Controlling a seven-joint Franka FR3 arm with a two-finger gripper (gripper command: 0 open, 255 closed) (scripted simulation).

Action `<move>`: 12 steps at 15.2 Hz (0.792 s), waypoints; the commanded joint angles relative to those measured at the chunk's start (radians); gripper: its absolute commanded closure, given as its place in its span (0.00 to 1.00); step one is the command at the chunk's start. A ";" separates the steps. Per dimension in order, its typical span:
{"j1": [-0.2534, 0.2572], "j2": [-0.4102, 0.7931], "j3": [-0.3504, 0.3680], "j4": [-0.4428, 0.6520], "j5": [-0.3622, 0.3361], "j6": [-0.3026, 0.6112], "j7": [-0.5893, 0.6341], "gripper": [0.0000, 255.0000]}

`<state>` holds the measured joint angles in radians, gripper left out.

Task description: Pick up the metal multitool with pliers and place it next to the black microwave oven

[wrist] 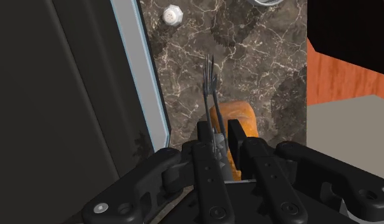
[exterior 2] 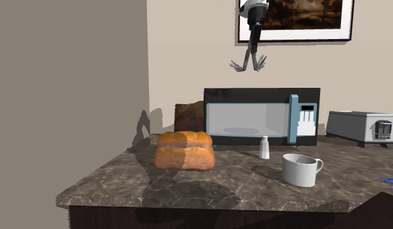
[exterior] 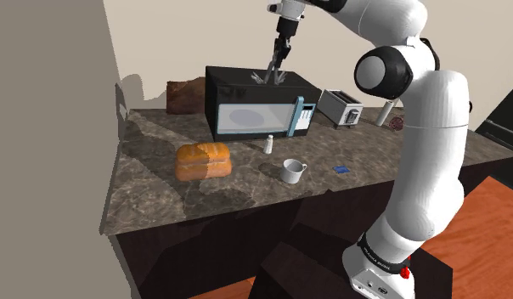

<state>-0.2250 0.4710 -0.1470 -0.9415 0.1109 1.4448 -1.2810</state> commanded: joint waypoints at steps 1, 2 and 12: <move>0.001 -0.020 -0.002 -0.060 -0.002 0.039 -0.007 1.00; 0.004 -0.030 -0.002 -0.089 -0.004 0.059 -0.008 1.00; 0.018 -0.089 -0.002 -0.317 -0.012 0.228 -0.015 1.00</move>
<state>-0.2073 0.3850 -0.1491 -1.2395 0.0995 1.6563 -1.2945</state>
